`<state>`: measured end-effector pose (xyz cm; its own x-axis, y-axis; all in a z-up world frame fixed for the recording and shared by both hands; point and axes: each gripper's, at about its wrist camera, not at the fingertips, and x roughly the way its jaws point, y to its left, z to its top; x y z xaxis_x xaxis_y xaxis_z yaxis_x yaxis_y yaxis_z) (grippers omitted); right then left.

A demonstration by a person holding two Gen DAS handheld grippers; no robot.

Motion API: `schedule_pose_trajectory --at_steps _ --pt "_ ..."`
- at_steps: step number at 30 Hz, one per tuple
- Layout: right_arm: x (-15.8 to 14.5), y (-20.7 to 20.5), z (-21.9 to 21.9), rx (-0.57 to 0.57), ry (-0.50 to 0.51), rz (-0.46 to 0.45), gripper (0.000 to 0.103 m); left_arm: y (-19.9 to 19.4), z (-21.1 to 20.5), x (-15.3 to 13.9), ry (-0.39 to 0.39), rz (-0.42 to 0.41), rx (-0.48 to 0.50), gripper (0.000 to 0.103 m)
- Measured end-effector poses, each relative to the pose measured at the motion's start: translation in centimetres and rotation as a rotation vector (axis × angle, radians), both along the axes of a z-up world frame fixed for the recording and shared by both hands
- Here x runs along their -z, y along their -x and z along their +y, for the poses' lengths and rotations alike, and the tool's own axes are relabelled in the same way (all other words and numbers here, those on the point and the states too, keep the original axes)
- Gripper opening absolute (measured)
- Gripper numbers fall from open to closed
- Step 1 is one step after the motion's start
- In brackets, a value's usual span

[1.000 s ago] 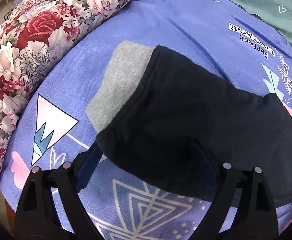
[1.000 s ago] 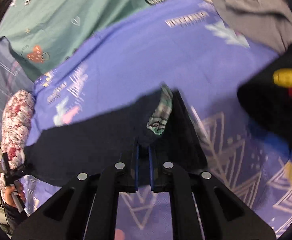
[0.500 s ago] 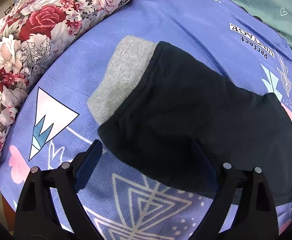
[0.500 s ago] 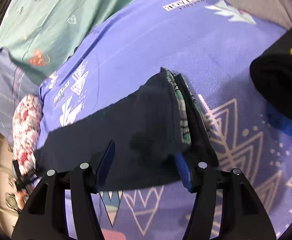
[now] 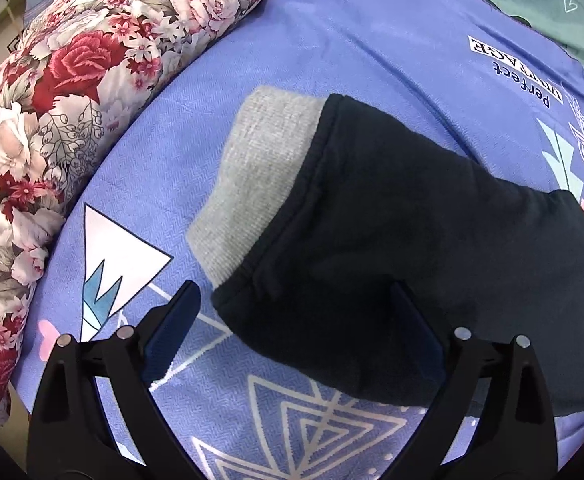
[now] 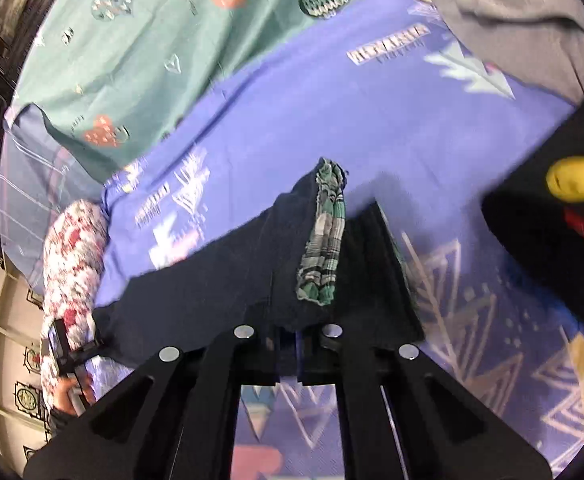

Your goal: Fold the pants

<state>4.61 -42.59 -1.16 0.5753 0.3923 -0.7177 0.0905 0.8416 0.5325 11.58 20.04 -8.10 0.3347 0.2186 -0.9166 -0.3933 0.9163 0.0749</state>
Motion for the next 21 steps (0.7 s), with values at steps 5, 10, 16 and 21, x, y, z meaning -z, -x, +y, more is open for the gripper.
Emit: schedule_pose_trajectory --at_steps 5,10,16,21 --pt "6.2 1.1 -0.9 0.010 0.022 0.146 0.004 -0.1 0.3 0.0 0.008 0.003 0.015 0.096" --pt "5.0 1.1 0.1 -0.028 0.113 0.103 0.024 0.5 -0.5 -0.7 -0.018 -0.009 0.030 0.095" --pt "2.2 -0.1 -0.8 0.001 0.166 -0.005 0.048 2.5 -3.2 -3.5 -0.006 -0.091 0.111 0.093" --pt "2.9 -3.8 -0.3 -0.003 0.222 0.001 0.048 3.5 -7.5 -5.7 0.004 -0.163 0.197 0.094"
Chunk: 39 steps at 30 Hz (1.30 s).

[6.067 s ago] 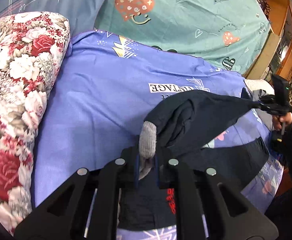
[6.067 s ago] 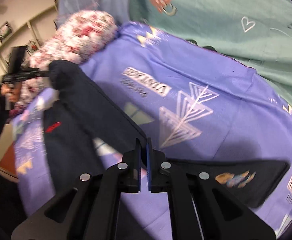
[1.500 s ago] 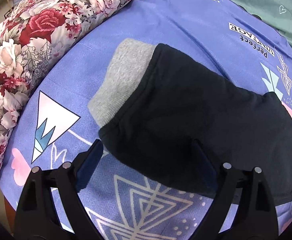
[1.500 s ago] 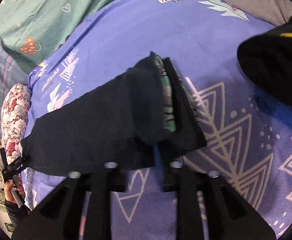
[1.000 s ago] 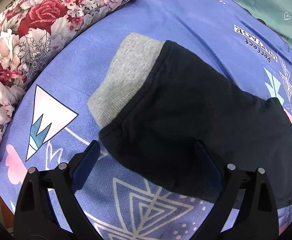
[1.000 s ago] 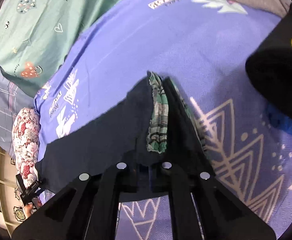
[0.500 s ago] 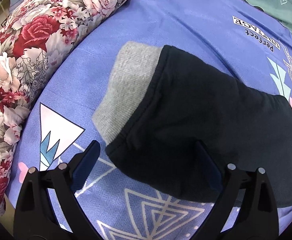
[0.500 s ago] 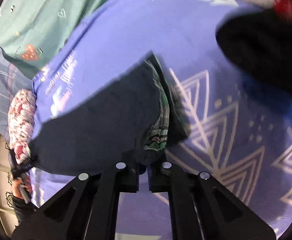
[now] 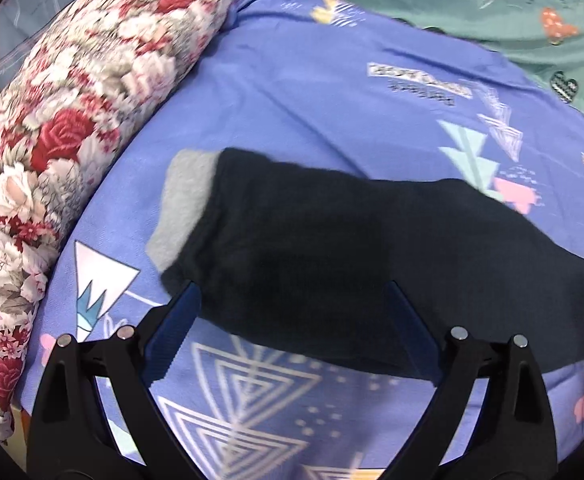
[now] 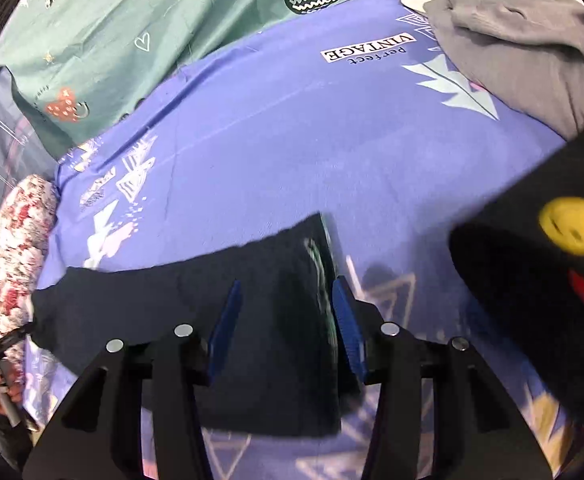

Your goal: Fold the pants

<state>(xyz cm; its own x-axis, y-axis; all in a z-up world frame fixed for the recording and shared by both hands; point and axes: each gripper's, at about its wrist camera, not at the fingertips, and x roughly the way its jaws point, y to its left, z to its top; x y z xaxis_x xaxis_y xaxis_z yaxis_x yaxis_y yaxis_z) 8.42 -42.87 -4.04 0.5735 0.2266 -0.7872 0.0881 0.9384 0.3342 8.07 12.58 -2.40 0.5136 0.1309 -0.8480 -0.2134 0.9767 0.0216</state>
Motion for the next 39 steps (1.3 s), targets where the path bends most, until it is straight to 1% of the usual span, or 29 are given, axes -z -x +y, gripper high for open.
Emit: schedule_pose_trajectory --at_steps 3,5,6,7,9,10,11,14,15,16,17,20,21,22,23,24,26,28,31,32,33,34,36,37,38,39 --pt "0.8 -1.6 0.9 -0.010 0.046 0.029 0.046 0.5 -2.5 -0.1 0.022 -0.019 0.043 0.095" --pt "1.4 -2.3 1.2 -0.010 0.052 0.052 0.030 0.6 -4.0 0.8 0.049 -0.006 0.071 0.095" --pt "1.5 -2.4 1.3 -0.007 0.072 0.055 0.024 0.6 -4.3 1.4 0.059 0.003 0.085 0.095" --pt "1.5 -2.5 1.5 -0.014 0.095 0.055 0.004 0.4 -5.0 2.0 0.069 0.016 0.102 0.095" --pt "1.0 -2.4 1.8 -0.028 0.128 0.045 0.003 -0.6 -6.1 3.4 0.072 0.051 0.118 0.095" --pt "0.5 -2.2 2.0 -0.030 0.159 0.025 0.003 -0.2 -6.6 3.8 0.067 0.065 0.115 0.095" --pt "-0.4 -2.0 2.1 -0.032 0.181 -0.014 0.003 -0.5 -6.8 4.5 0.056 0.086 0.105 0.095" --pt "-2.5 -1.7 1.6 -0.018 0.174 -0.098 0.003 -0.7 -6.6 5.6 0.053 0.114 0.089 0.095" --pt "-2.5 -1.8 1.4 -0.016 0.171 -0.103 0.003 -0.8 -6.4 5.7 0.051 0.114 0.090 0.095" --pt "-2.2 -2.1 1.3 -0.012 0.177 -0.095 0.003 -0.7 -6.4 5.7 0.049 0.113 0.090 0.095" --pt "-1.2 -2.5 1.2 -0.006 0.188 -0.061 0.003 -0.6 -6.5 5.7 0.049 0.114 0.090 0.095" --pt "2.4 -3.7 0.9 0.009 0.200 0.069 0.005 -0.4 -6.3 5.7 0.065 0.114 0.082 0.095" --pt "2.6 -3.7 0.9 0.009 0.206 0.062 0.006 -0.5 -6.2 5.6 0.073 0.114 0.078 0.095" --pt "2.5 -3.6 1.1 0.014 0.223 0.060 0.025 -0.4 -6.1 5.5 0.079 0.111 0.076 0.095" --pt "1.9 -3.4 1.3 0.048 0.280 0.059 0.040 -0.3 -6.1 5.2 0.083 0.105 0.075 0.095" --pt "1.2 -3.1 1.5 0.059 0.297 0.033 0.040 -0.2 -6.0 4.9 0.090 0.094 0.076 0.095" --pt "-0.3 -2.2 2.0 0.020 0.259 -0.028 0.040 -0.3 -6.1 4.4 0.098 0.072 0.083 0.095" --pt "-0.6 -1.5 2.8 -0.009 0.239 -0.037 0.040 -0.6 -6.2 4.2 0.094 0.062 0.083 0.095" --pt "0.9 -0.7 4.2 -0.076 0.202 0.012 0.040 -1.2 -5.9 4.9 0.093 0.070 0.061 0.095" --pt "2.4 -0.7 4.5 -0.089 0.224 0.058 0.038 -1.5 -5.8 5.4 0.089 0.088 0.057 0.095" --pt "2.9 -0.7 4.5 -0.085 0.240 0.073 0.037 -1.7 -5.9 6.0 0.070 0.112 0.063 0.095" --pt "3.1 -0.7 4.4 -0.082 0.238 0.068 0.037 -1.7 -6.1 6.1 0.052 0.115 0.073 0.095" --pt "2.4 -0.9 4.0 -0.036 0.231 0.085 0.037 -1.7 -6.7 5.9 0.017 0.123 0.090 0.095" --pt "1.6 -0.9 4.3 -0.022 0.229 0.072 0.038 -1.8 -6.6 5.6 0.029 0.122 0.091 0.095" --pt "0.8 -1.3 5.0 -0.030 0.219 0.048 0.038 -1.8 -6.4 5.3 0.049 0.116 0.092 0.095" --pt "0.0 -1.4 5.8 -0.064 0.185 0.014 0.038 -2.0 -6.0 4.4 0.096 0.091 0.094 0.095"
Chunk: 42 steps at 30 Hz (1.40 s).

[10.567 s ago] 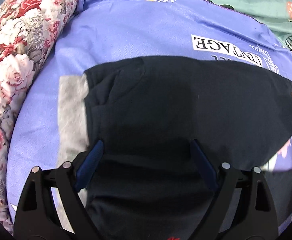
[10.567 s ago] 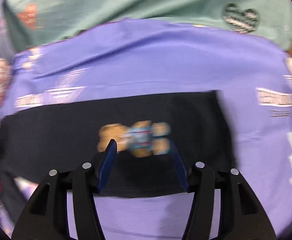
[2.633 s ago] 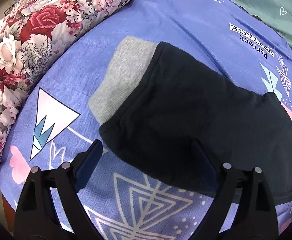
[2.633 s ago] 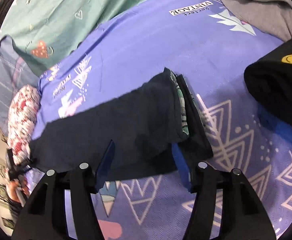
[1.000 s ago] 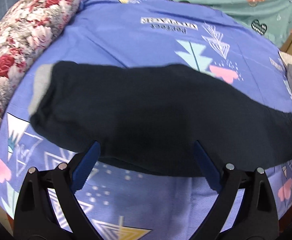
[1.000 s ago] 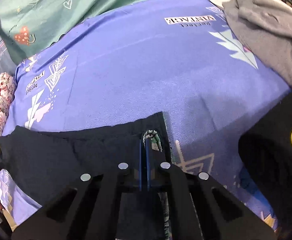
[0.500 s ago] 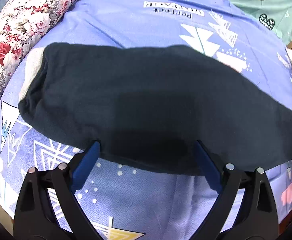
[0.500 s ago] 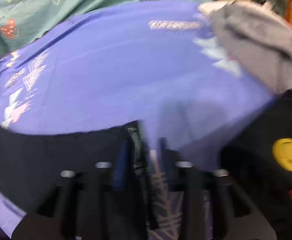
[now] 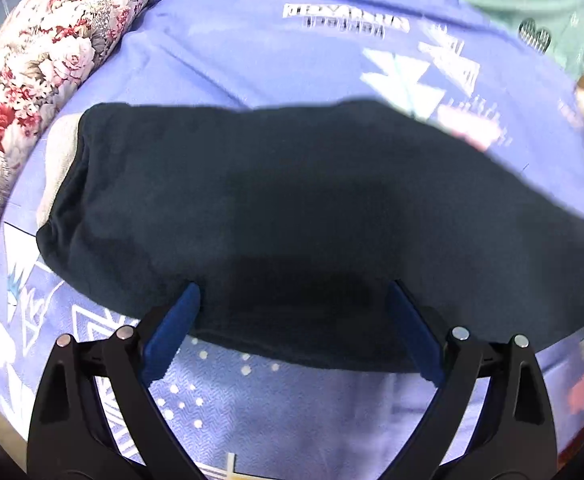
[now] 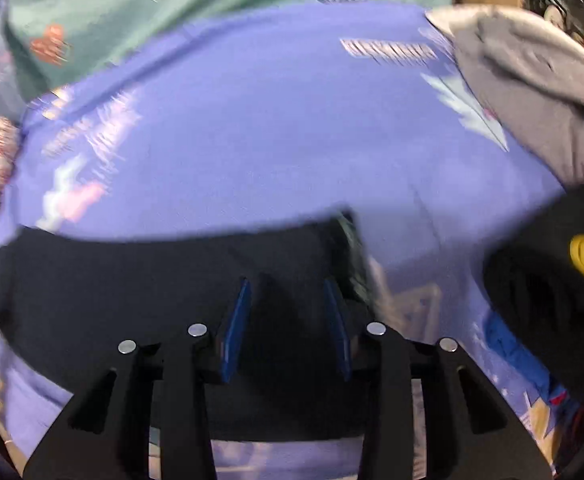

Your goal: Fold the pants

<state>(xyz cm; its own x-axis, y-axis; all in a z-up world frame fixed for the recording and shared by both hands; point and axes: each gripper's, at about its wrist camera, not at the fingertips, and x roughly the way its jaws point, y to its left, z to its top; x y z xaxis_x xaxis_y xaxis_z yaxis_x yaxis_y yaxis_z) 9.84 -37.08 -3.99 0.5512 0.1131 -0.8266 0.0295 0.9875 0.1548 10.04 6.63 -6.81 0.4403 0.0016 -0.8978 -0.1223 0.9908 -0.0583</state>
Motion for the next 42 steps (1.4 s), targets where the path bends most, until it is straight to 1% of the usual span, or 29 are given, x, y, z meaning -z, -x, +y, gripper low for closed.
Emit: schedule_pose_trajectory --at_steps 2,4,5,7,9,10,11,15,17,18,20,22,23,26,27,28,29,30,33,34,35,36,37,38,42 --pt "-1.1 -0.5 2.0 -0.083 -0.078 -0.023 0.038 -0.4 0.7 -1.2 0.044 -0.038 -0.011 0.096" --pt "-1.3 -1.6 4.5 -0.149 -0.130 -0.014 0.037 -1.4 1.3 -2.4 0.059 -0.070 -0.038 0.097" --pt "-1.1 -2.4 6.2 -0.186 -0.160 0.000 0.027 -2.1 1.3 -2.7 0.059 -0.076 -0.045 0.097" --pt "-0.8 -3.5 8.8 -0.238 -0.219 0.027 0.018 -3.6 1.1 -3.1 0.059 -0.077 -0.039 0.097" --pt "-0.5 -4.6 12.2 -0.307 -0.270 0.051 0.018 -5.2 0.3 -2.9 0.054 -0.064 -0.015 0.097" --pt "-0.5 -4.8 13.2 -0.323 -0.278 0.056 0.018 -5.7 -0.4 -2.8 0.043 -0.059 -0.002 0.097" --pt "-0.3 -5.4 14.6 -0.355 -0.289 0.066 0.018 -6.4 -1.2 -2.4 0.011 -0.047 0.014 0.097" --pt "1.1 -6.4 17.9 -0.410 -0.304 0.121 0.018 -8.5 -2.6 -0.5 -0.095 -0.011 0.023 0.097" --pt "2.1 -6.7 18.3 -0.416 -0.307 0.150 0.018 -9.8 -2.2 0.4 -0.136 0.004 0.010 0.099" --pt "2.7 -6.9 18.3 -0.412 -0.306 0.167 0.018 -10.3 -1.8 0.7 -0.144 0.006 0.001 0.099" --pt "3.8 -7.2 17.3 -0.390 -0.324 0.191 0.011 -11.4 -0.5 1.3 -0.179 0.016 -0.050 0.101" --pt "3.9 -7.2 16.4 -0.377 -0.359 0.190 0.010 -12.3 1.1 1.0 -0.140 0.020 -0.092 0.101" --pt "3.7 -7.3 16.1 -0.372 -0.357 0.182 0.010 -12.5 1.7 0.6 -0.138 0.014 -0.117 0.101" --pt "3.8 -7.3 15.8 -0.373 -0.367 0.179 0.010 -12.4 2.8 -0.2 -0.221 -0.010 -0.180 0.100" --pt "3.8 -7.2 15.7 -0.375 -0.368 0.177 0.011 -12.0 3.2 -0.6 -0.210 -0.022 -0.213 0.098" --pt "3.7 -7.2 15.8 -0.379 -0.371 0.174 0.013 -11.6 3.2 -1.0 -0.173 -0.036 -0.224 0.097" --pt "3.6 -7.0 15.9 -0.385 -0.374 0.168 0.014 -11.2 2.9 -1.3 -0.115 -0.051 -0.202 0.097" --pt "3.5 -6.9 16.1 -0.395 -0.380 0.165 0.015 -11.0 2.2 -1.4 -0.069 -0.058 -0.155 0.097" --pt "3.1 -6.5 16.8 -0.435 -0.407 0.150 0.016 -11.4 -0.9 -0.9 0.001 -0.054 -0.019 0.099" --pt "3.0 -6.5 16.9 -0.440 -0.400 0.146 0.016 -11.7 -1.7 -0.5 -0.008 -0.047 -0.009 0.099" --pt "3.0 -6.4 17.1 -0.441 -0.387 0.146 0.016 -12.1 -2.2 -0.1 -0.035 -0.037 -0.010 0.099" --pt "3.0 -6.4 17.0 -0.435 -0.383 0.148 0.016 -12.7 -2.6 0.4 -0.079 -0.017 -0.014 0.099" --pt "3.1 -6.5 16.8 -0.426 -0.386 0.151 0.016 -13.2 -2.7 0.9 -0.105 0.005 -0.018 0.101" --pt "3.1 -6.6 16.5 -0.411 -0.393 0.154 0.017 -13.4 -2.8 1.0 -0.108 0.023 -0.026 0.101" --pt "2.7 -6.8 15.7 -0.385 -0.398 0.133 0.023 -14.2 -1.9 -0.3 -0.058 0.074 -0.077 0.100"
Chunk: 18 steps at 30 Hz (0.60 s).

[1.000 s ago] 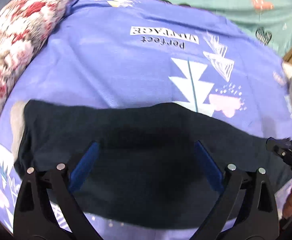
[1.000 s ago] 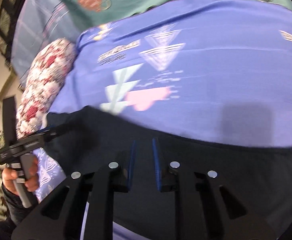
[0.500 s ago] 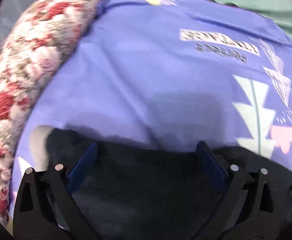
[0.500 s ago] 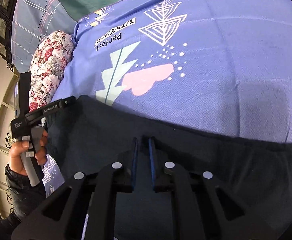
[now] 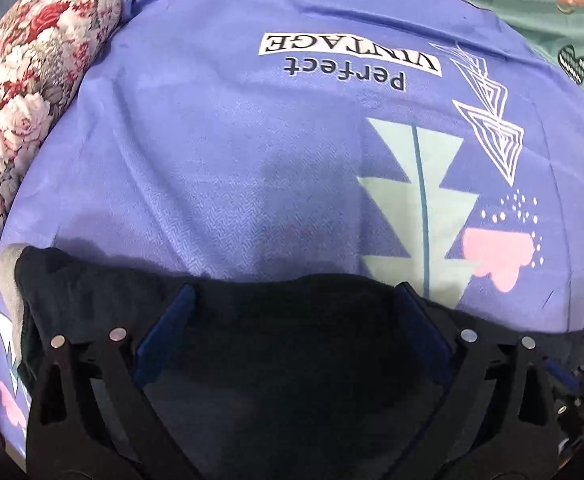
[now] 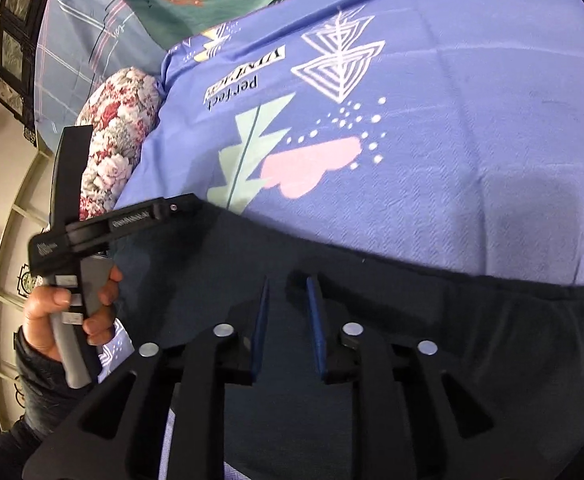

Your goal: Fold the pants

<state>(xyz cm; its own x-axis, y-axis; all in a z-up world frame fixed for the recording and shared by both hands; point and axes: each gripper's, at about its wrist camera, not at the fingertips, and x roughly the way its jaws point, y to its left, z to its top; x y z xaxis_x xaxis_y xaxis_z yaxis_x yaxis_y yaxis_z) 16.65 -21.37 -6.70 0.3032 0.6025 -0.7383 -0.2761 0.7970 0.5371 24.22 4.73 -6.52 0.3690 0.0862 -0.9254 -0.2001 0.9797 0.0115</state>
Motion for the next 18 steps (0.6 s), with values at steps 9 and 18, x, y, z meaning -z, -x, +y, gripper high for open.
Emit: schedule_pose_trajectory --at_steps 9,18 --pt "-0.7 0.5 0.1 -0.025 0.005 -0.040 0.029 -2.0 -3.0 -0.9 -0.010 0.062 0.016 0.099" --pt "0.6 -0.3 -0.7 -0.015 0.015 0.009 0.029 4.4 -1.0 0.5 -0.008 -0.008 0.032 0.101"
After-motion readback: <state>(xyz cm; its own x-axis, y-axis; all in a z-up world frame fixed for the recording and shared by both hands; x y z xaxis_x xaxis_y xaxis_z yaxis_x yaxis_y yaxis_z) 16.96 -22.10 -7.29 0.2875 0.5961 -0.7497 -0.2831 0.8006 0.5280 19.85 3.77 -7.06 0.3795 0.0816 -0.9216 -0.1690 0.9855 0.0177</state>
